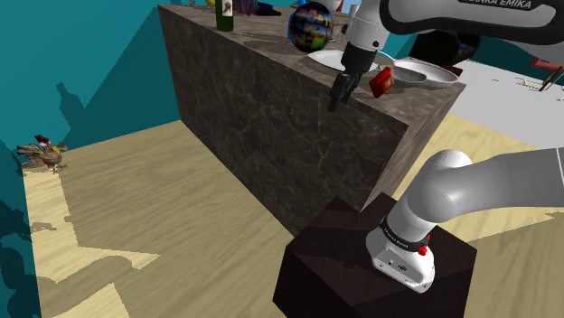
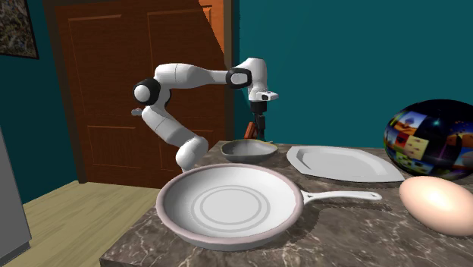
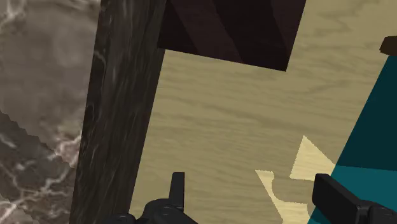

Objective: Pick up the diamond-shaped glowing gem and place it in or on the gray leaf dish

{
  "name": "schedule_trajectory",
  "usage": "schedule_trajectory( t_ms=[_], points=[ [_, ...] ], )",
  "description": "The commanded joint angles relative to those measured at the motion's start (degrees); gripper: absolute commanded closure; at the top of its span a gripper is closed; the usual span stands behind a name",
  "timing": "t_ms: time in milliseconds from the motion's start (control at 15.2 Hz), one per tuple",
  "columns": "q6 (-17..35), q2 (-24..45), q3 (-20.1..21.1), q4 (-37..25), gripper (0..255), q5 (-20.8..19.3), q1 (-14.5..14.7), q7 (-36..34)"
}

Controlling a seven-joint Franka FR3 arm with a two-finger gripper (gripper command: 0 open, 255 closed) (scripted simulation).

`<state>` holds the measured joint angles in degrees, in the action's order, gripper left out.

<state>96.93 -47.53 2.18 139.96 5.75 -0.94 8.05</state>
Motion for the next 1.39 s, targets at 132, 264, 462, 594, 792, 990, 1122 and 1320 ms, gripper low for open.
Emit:
schedule_trajectory(
  t_ms=[132,264,462,594,792,990,1122,1320],
  points=[
    [-4.95,1.09,-0.79,-2.27,0,-4.62,0.19,4.95],
    [-9.38,2.37,-1.37,-4.60,0,-9.39,0.47,10.13],
    [-14.96,4.53,-1.91,-8.04,0,-16.84,1.03,18.30],
    [-17.95,6.05,-2.09,-10.20,0,-22.02,1.49,23.99],
    [-21.25,8.32,-2.14,-13.13,0,-30.04,2.28,32.83],
    [-23.04,10.39,-2.02,-15.45,0,-37.92,3.07,41.49],
    [-21.82,9.58,-2.66,-13.60,0,-38.29,2.96,41.47],
    [-20.02,8.43,-3.67,-10.91,0,-38.90,2.80,41.43]
  ],
)
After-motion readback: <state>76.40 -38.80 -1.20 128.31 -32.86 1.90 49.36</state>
